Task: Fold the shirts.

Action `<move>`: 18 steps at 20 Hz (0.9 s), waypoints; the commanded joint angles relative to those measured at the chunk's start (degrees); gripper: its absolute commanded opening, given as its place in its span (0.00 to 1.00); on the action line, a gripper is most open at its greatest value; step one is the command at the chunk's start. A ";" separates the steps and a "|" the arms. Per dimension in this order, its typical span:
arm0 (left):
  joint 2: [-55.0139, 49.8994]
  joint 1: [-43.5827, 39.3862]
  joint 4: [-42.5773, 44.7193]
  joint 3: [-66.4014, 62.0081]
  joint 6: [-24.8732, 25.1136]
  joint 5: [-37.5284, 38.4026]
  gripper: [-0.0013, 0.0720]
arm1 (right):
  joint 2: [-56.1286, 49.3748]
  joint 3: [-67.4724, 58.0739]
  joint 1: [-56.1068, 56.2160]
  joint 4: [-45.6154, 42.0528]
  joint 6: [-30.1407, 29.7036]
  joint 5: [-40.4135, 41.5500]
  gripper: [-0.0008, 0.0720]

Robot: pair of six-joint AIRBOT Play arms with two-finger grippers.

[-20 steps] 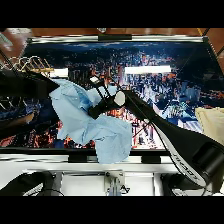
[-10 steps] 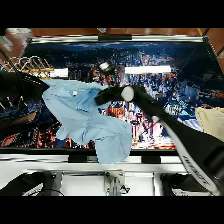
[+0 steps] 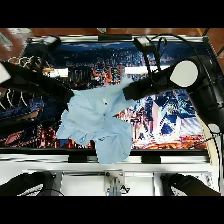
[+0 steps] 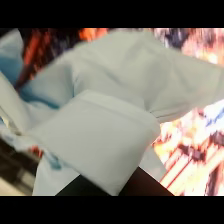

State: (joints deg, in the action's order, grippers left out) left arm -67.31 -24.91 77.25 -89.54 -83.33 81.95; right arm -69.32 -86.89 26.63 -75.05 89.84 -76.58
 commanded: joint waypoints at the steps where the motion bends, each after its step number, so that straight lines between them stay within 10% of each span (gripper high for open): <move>1: -2.21 -0.39 -0.96 5.27 -0.44 -0.52 0.10 | -1.75 -0.83 0.02 0.04 5.11 -12.96 0.10; 10: -1.05 -4.52 -2.27 31.58 0.20 -17.18 0.13 | -20.09 6.45 3.28 12.70 -1.14 -13.66 0.10; 13: -0.52 -1.16 -2.08 30.05 0.17 -14.27 0.78 | -20.57 6.43 3.06 11.30 -1.11 -14.58 0.10; 18: 0.02 8.66 -4.15 22.56 0.22 -9.62 0.86 | -19.41 6.38 2.64 9.70 -0.85 -18.05 0.10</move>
State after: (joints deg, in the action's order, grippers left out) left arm -67.46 -20.60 74.78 -64.16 -83.15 70.35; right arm -89.01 -80.55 29.32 -64.60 89.03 -92.71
